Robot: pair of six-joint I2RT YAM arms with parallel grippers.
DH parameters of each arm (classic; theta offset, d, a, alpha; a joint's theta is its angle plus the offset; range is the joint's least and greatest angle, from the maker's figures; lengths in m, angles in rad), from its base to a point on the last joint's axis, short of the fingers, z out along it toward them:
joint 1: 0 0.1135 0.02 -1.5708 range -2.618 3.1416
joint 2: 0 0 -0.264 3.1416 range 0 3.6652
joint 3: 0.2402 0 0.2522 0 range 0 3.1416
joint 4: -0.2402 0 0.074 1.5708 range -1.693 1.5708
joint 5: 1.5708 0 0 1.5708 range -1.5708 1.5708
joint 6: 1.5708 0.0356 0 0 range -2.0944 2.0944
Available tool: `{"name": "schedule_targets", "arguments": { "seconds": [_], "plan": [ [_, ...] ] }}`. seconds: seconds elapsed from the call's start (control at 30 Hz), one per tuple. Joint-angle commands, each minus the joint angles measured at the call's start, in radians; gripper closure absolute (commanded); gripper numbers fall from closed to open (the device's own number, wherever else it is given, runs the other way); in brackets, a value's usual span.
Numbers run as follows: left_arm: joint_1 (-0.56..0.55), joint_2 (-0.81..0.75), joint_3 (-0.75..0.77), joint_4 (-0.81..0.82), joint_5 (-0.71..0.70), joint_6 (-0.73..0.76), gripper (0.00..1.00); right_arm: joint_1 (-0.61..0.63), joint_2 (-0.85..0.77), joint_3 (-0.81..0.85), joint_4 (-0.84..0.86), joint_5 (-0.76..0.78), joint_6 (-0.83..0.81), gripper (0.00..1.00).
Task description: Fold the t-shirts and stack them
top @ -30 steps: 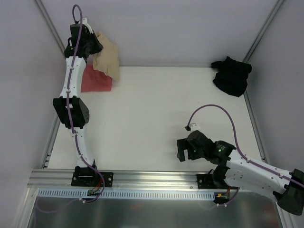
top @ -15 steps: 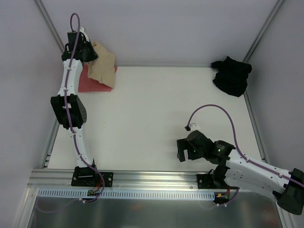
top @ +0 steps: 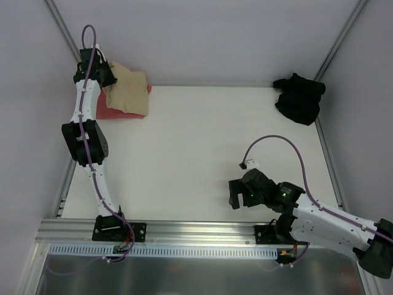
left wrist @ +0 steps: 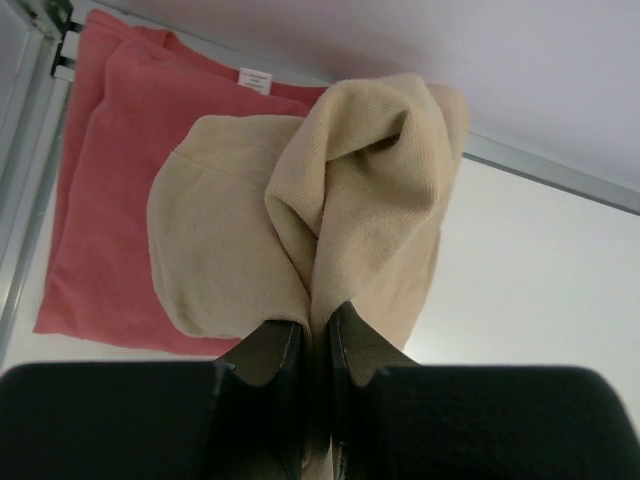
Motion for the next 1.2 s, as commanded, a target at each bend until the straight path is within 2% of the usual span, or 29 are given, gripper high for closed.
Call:
{"name": "schedule_targets", "arguments": {
  "seconds": [0.0,0.47,0.77,1.0,1.17],
  "plan": [
    [0.013,0.027,0.009,0.020,-0.049,0.038,1.00,-0.004,-0.012,-0.003,-0.012,0.009,-0.003,0.00],
    [0.057,0.154,0.110,0.025,-0.126,0.110,1.00,-0.004,0.025,-0.012,0.039,-0.040,0.004,0.01],
    [0.065,0.173,0.159,0.081,-0.109,0.169,1.00,-0.019,0.160,-0.012,0.134,-0.087,-0.020,0.01],
    [0.048,0.162,0.184,0.118,0.096,0.193,1.00,-0.030,0.201,-0.015,0.180,-0.112,-0.034,0.01],
    [0.028,0.174,0.193,0.127,0.112,0.210,1.00,-0.033,0.200,-0.012,0.171,-0.115,-0.034,0.00]
  ]
}}
